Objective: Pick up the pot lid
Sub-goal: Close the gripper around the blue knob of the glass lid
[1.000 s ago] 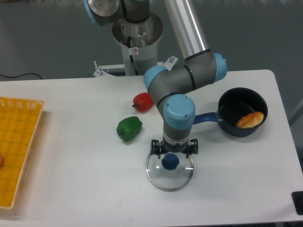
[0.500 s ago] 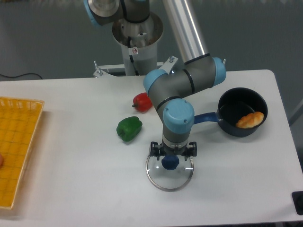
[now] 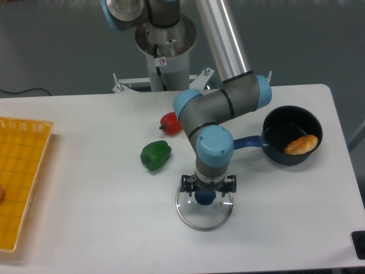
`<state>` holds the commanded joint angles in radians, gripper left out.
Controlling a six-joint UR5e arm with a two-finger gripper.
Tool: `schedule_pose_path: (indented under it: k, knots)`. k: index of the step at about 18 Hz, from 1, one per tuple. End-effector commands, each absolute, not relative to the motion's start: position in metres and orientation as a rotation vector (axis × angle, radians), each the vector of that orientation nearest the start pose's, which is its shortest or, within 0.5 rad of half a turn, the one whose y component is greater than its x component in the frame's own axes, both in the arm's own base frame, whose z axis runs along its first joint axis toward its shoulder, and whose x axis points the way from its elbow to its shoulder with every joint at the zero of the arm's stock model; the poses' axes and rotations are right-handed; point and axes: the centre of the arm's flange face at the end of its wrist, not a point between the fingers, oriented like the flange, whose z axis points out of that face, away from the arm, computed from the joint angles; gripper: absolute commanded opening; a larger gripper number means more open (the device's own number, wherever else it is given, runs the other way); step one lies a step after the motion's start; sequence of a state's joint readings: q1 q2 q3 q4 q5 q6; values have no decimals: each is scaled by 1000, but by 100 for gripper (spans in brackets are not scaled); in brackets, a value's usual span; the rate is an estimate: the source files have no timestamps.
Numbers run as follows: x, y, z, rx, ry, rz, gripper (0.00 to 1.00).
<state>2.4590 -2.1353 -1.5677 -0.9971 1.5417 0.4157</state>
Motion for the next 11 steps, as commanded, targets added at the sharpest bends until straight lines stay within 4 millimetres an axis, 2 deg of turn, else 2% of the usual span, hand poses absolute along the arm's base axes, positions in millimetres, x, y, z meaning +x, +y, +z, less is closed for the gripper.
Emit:
schedule_pose_path:
  k: [4, 11]
  knots:
    - [-423, 525, 211, -3035, -718, -27, 99]
    - [-424, 525, 211, -3034, -718, -29, 85]
